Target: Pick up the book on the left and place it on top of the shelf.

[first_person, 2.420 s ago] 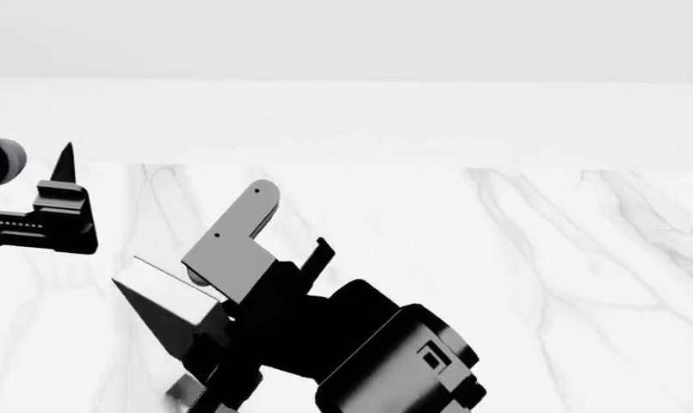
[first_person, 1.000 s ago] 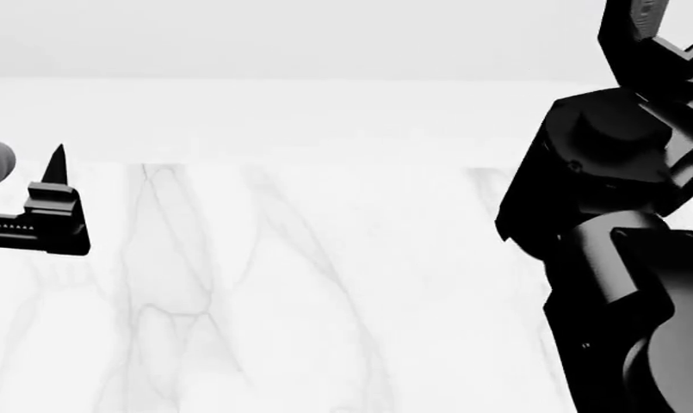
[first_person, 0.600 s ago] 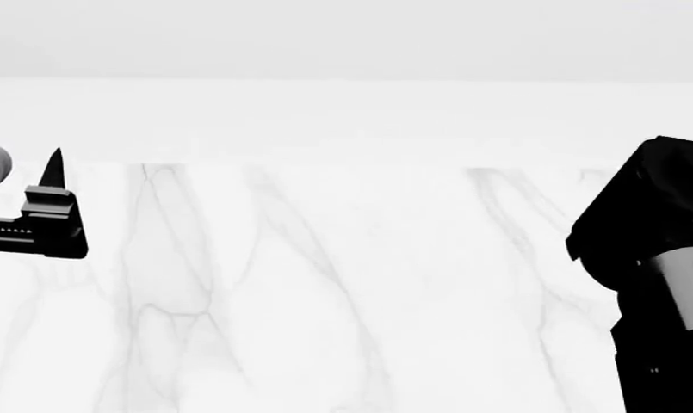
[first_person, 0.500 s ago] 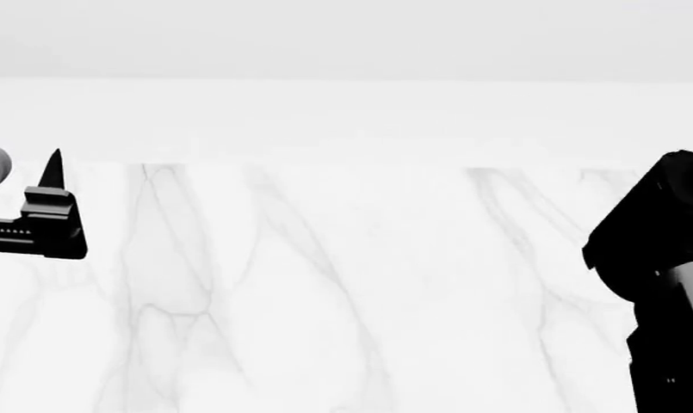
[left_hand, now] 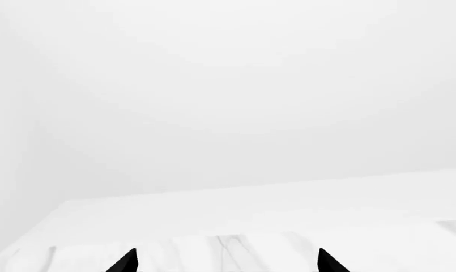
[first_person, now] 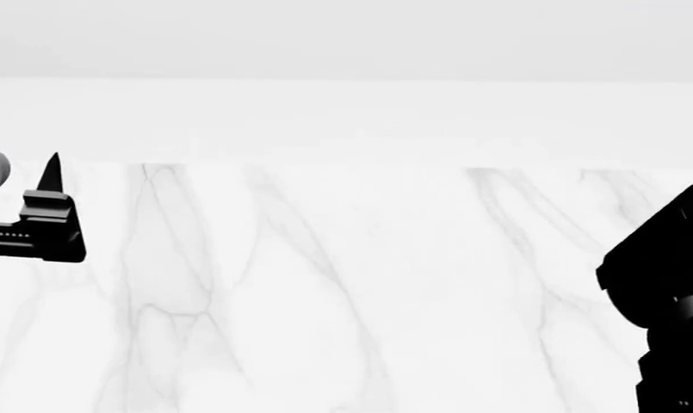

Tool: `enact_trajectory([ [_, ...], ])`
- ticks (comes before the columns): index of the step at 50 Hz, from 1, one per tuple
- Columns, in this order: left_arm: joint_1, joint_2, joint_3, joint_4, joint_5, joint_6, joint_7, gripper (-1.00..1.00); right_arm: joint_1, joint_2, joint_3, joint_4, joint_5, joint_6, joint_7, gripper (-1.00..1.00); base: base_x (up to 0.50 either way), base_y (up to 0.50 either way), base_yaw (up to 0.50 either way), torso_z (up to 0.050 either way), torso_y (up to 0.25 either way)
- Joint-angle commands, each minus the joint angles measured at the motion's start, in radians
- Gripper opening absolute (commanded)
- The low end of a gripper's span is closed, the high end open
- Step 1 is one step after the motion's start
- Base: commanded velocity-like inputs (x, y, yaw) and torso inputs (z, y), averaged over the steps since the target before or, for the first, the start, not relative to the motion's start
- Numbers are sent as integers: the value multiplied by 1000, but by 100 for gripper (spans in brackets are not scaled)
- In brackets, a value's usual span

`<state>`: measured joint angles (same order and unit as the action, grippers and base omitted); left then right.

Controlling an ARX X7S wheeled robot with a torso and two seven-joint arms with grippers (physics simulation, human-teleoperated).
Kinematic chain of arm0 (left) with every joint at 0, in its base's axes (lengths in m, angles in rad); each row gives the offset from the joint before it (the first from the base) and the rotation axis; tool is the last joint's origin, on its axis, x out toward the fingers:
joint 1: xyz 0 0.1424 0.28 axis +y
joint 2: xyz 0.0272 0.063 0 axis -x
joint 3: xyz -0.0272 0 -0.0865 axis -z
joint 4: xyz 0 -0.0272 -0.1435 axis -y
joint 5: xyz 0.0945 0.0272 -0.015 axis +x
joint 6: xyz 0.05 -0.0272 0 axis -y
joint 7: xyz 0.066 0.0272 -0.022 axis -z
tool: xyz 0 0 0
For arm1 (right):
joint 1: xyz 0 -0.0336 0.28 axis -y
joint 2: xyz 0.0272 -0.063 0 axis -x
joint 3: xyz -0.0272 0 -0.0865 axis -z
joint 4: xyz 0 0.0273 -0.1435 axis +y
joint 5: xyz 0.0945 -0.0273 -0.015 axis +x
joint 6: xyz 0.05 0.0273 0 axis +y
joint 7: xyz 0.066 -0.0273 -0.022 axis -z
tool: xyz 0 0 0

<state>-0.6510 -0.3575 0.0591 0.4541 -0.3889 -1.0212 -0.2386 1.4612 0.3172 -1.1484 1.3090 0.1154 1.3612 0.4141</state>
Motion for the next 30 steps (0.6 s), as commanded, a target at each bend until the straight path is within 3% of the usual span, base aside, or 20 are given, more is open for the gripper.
enact_trajectory([
  [1,7,-3,-5,0,-3,5,-3,100,-10,-1,-52,0,-108,17,65,-100,0,0,0,0,0],
  [27,13,-7,-3,-7,-7,17,-8,100,-51,28,-10,0,-114,-24,71,-100,0,0,0,1,1],
  [28,13,-7,-3,-7,-7,17,-8,100,-58,44,-6,0,-113,-43,72,100,0,0,0,0,0],
  [30,13,-8,-2,-6,-8,16,-8,100,-60,49,-2,0,-115,-50,76,100,0,0,0,0,0],
])
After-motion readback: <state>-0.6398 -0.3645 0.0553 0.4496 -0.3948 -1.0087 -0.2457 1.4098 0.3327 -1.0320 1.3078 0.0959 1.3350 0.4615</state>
